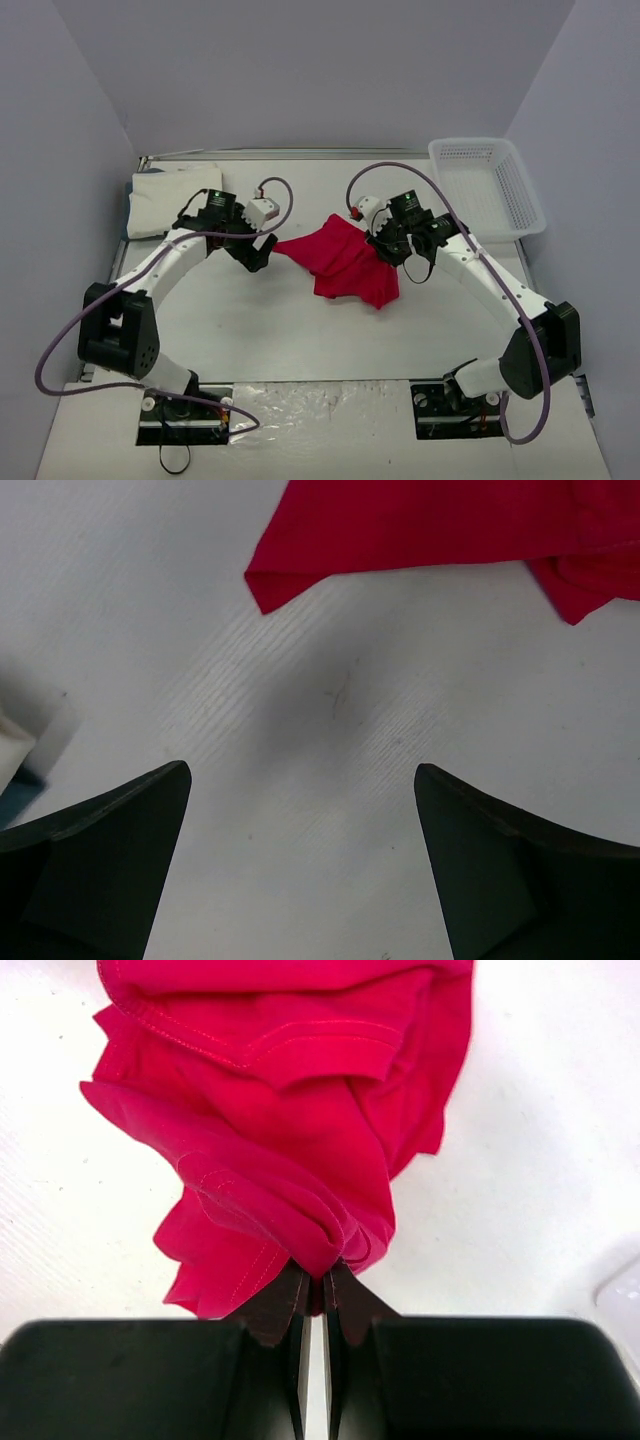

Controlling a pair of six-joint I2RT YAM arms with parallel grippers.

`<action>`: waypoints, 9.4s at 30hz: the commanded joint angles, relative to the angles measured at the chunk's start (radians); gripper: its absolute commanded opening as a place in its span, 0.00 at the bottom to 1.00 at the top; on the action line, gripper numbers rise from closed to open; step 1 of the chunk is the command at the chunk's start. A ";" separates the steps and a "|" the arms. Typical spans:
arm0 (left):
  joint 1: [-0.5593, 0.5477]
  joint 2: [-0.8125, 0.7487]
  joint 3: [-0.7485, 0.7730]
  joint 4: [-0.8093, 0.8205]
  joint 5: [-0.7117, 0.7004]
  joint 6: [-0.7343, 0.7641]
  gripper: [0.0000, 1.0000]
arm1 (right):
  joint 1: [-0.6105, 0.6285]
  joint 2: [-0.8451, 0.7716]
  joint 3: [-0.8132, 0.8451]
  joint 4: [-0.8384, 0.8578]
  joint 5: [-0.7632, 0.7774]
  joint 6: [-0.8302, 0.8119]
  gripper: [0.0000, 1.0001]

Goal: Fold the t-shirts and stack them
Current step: Flatten out the tshirt

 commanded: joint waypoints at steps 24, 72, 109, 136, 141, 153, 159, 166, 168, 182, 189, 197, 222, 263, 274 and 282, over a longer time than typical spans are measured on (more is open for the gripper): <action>-0.181 0.450 0.279 0.087 -0.130 0.035 0.81 | -0.099 0.044 -0.086 -0.040 -0.033 -0.006 0.00; 0.190 0.156 0.802 -0.375 -0.190 0.032 0.02 | -0.308 0.177 0.509 -0.045 0.146 -0.007 0.00; -0.106 0.637 1.567 -0.508 -0.228 -0.107 0.02 | 0.039 -0.058 0.027 -0.194 -0.019 -0.099 0.00; -0.090 0.387 0.866 -0.136 -0.331 -0.155 0.94 | 0.044 0.228 0.308 -0.149 -0.013 -0.130 0.45; 0.039 0.219 0.617 -0.067 -0.294 -0.156 0.94 | 0.050 0.346 0.442 -0.148 -0.020 -0.104 0.47; 0.193 -0.036 0.223 -0.037 -0.224 -0.127 0.94 | 0.099 0.729 0.914 -0.140 -0.025 0.013 0.47; 0.213 -0.134 0.117 -0.033 -0.221 -0.121 0.94 | 0.143 0.884 1.102 -0.135 0.007 0.040 0.47; 0.216 -0.165 0.062 -0.036 -0.222 -0.117 0.94 | 0.174 0.989 1.201 -0.129 -0.002 0.065 0.44; 0.218 -0.167 0.051 -0.031 -0.222 -0.118 0.94 | 0.176 1.018 1.215 -0.122 -0.002 0.073 0.43; 0.227 -0.160 0.026 -0.018 -0.215 -0.120 0.94 | 0.197 1.130 1.296 -0.069 0.023 0.071 0.42; 0.227 -0.148 -0.001 0.005 -0.211 -0.123 0.94 | 0.197 1.131 1.313 -0.065 -0.019 0.076 0.45; 0.225 -0.136 0.003 0.002 -0.207 -0.123 0.94 | 0.202 1.185 1.346 -0.054 -0.014 0.086 0.47; 0.212 -0.038 0.055 0.022 -0.126 -0.124 0.94 | 0.180 0.908 1.060 -0.011 0.156 0.047 0.00; -0.074 0.537 0.470 0.122 0.105 -0.156 0.56 | -0.104 0.390 0.405 -0.008 0.132 0.024 0.00; -0.089 0.582 0.471 0.104 0.013 -0.117 0.33 | -0.116 0.380 0.371 -0.004 0.109 0.021 0.00; -0.088 0.498 0.466 0.067 -0.052 -0.095 0.02 | -0.156 0.360 0.357 0.012 0.113 0.022 0.00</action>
